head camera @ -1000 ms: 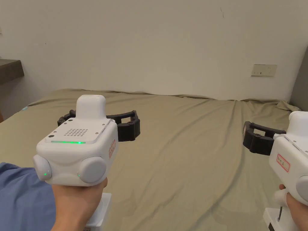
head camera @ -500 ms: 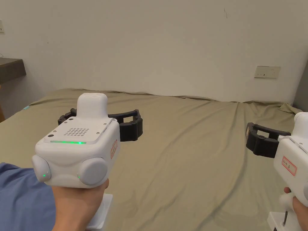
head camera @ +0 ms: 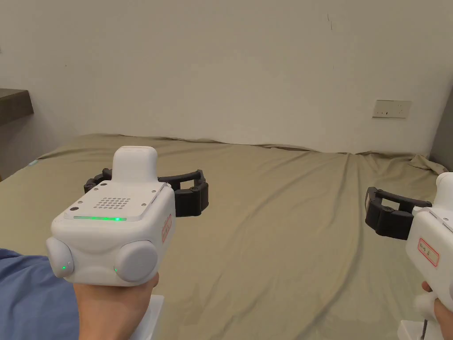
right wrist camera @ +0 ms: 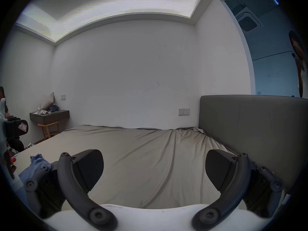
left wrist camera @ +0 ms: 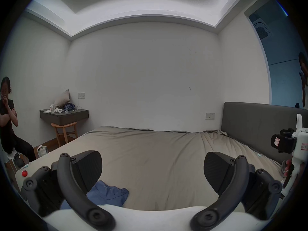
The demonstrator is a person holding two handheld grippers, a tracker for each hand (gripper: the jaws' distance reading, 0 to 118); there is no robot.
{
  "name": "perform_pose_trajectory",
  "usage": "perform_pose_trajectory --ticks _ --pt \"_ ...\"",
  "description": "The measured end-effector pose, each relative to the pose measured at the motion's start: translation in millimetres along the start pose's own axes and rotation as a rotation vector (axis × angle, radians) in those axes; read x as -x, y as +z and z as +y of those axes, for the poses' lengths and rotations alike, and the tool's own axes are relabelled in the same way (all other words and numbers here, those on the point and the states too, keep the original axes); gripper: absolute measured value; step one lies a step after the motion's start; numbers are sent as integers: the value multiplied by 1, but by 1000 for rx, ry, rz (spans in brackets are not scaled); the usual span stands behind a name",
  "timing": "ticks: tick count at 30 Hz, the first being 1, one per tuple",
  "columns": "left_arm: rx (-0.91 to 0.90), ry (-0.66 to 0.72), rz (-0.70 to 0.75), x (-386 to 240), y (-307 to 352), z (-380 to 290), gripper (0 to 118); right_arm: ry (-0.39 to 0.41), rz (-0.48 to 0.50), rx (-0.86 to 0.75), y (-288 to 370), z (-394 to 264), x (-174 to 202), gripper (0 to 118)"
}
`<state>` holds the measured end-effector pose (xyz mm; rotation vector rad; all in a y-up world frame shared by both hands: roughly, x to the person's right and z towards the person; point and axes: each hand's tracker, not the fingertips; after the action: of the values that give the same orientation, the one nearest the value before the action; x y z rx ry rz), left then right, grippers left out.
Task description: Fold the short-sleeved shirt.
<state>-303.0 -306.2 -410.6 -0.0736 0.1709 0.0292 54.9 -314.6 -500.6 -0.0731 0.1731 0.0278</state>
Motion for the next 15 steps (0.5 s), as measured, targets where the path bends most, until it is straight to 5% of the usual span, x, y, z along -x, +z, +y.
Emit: perform_pose_trajectory --ticks 12,13,14,15 --pt "25 -4 -34 -6 -7 0 116 14 2 41 -3 -1 3 118" --pt "32 -5 -20 -7 -7 -1 97 13 3 47 -2 -1 3 110" --pt "32 -12 -14 -8 -8 -2 53 17 2 54 -1 -1 3 85" --pt "39 -30 16 -10 -9 -5 1 33 -6 49 1 -3 4 24"
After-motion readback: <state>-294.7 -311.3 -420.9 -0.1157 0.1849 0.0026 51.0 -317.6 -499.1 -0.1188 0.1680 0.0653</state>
